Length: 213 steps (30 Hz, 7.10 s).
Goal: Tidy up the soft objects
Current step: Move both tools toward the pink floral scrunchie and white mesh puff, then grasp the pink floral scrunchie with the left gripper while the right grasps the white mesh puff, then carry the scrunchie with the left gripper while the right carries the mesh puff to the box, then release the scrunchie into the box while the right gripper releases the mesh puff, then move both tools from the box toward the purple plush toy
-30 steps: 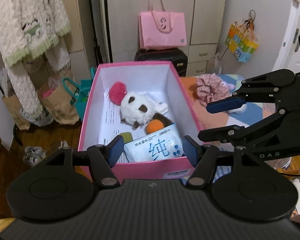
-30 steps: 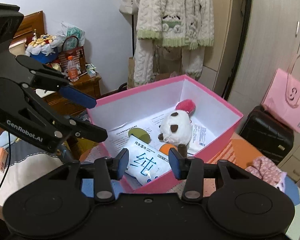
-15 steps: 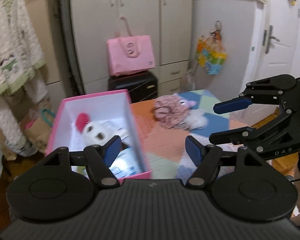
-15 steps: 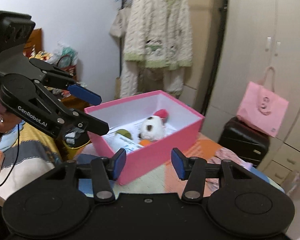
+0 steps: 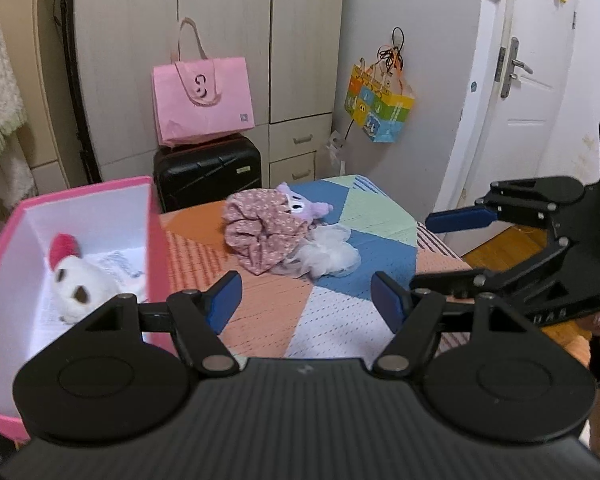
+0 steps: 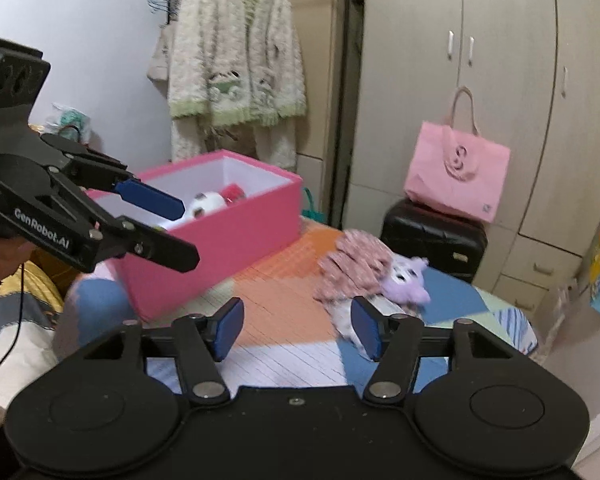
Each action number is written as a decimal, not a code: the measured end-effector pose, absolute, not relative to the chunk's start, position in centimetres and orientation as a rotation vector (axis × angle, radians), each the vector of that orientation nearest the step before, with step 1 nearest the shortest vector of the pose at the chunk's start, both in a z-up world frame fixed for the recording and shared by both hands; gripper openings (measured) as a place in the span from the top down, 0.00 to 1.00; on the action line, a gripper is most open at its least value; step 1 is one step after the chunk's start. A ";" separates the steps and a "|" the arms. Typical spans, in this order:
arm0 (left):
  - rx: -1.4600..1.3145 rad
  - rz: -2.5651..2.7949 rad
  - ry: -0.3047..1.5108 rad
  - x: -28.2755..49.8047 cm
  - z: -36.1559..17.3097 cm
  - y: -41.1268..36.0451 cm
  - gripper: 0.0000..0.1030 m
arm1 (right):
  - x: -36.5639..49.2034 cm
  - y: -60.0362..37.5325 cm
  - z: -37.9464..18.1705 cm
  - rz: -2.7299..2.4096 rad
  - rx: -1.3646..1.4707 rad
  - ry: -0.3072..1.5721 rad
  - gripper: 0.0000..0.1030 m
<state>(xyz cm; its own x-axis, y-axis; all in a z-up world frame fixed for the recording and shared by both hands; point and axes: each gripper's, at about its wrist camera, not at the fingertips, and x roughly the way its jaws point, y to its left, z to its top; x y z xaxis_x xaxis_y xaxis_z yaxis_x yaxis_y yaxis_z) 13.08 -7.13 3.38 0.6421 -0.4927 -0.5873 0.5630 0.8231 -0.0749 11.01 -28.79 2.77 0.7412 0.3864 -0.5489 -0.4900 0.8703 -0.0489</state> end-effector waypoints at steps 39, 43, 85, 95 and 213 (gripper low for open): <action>-0.159 -0.333 0.731 30.7 -9.9 -14.7 0.49 | 24.9 -28.7 -8.8 0.512 -0.260 0.649 0.18; -0.136 -0.334 0.751 30.4 -9.9 -14.3 0.78 | 24.8 -28.4 -8.9 0.493 -0.256 0.650 0.25; -0.170 -0.457 0.636 17.1 -4.0 -7.7 0.85 | 14.8 -28.5 -6.1 0.331 -0.057 0.733 0.62; -0.176 -0.573 0.779 13.1 -4.0 -5.3 0.85 | 10.9 -26.6 -4.2 0.417 -0.069 0.752 0.61; 0.126 -0.403 0.632 11.0 11.0 6.9 0.05 | 11.1 -13.1 10.9 0.637 -0.339 0.564 0.20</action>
<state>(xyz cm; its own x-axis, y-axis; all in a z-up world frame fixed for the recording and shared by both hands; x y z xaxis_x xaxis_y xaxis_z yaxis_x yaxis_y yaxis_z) 11.05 6.92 10.99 0.7324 -0.3273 -0.5970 0.4034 0.9150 -0.0067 11.08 -13.15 10.91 0.6627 0.4621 -0.5893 -0.6406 0.7574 -0.1264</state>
